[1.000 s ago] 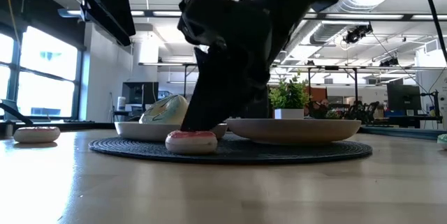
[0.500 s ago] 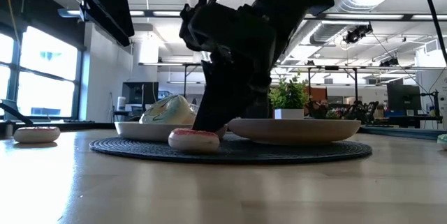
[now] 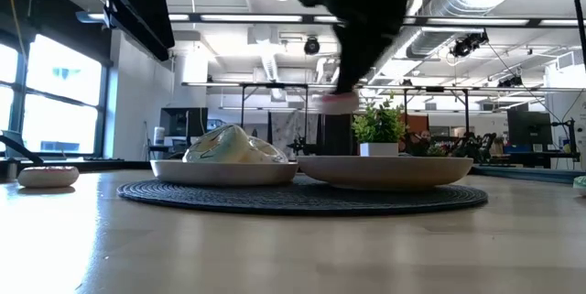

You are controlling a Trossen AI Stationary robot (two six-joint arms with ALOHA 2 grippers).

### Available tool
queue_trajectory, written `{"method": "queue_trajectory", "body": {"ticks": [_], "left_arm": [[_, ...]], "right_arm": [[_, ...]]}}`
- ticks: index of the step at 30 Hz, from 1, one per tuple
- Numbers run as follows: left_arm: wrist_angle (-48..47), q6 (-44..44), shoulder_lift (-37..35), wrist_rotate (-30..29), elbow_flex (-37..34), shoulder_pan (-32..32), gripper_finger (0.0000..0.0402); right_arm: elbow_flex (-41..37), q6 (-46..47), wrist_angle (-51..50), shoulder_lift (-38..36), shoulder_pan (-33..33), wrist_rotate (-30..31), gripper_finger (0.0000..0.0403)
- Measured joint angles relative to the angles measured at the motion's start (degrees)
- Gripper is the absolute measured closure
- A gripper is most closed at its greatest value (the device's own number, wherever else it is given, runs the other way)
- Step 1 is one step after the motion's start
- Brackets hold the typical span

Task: Pick & Place donuts
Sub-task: Put the right small pink donut on the light brown plate

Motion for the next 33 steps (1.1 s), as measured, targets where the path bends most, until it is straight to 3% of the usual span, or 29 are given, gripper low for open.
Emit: {"method": "queue_trajectory", "body": {"ticks": [6, 12, 26, 33], "left_arm": [[0.0, 0.3, 0.0, 0.5, 0.0, 0.0, 0.02], [0.0, 0.4, 0.0, 0.5, 0.0, 0.0, 0.02], [0.1, 4.5, 0.0, 0.4, 0.0, 0.0, 0.02], [0.0, 5.0, 0.0, 0.4, 0.0, 0.0, 0.02]], "right_arm": [[-5.0, 6.3, -11.3, -1.9, -4.8, 1.7, 0.0386], [-12.0, 5.8, -5.0, -2.0, -8.9, -0.3, 0.0396], [-16.3, -0.7, 2.0, -2.0, -14.2, -6.3, 0.0321], [-16.3, -2.4, 2.2, -2.0, -14.5, -6.4, 0.0285]]}}
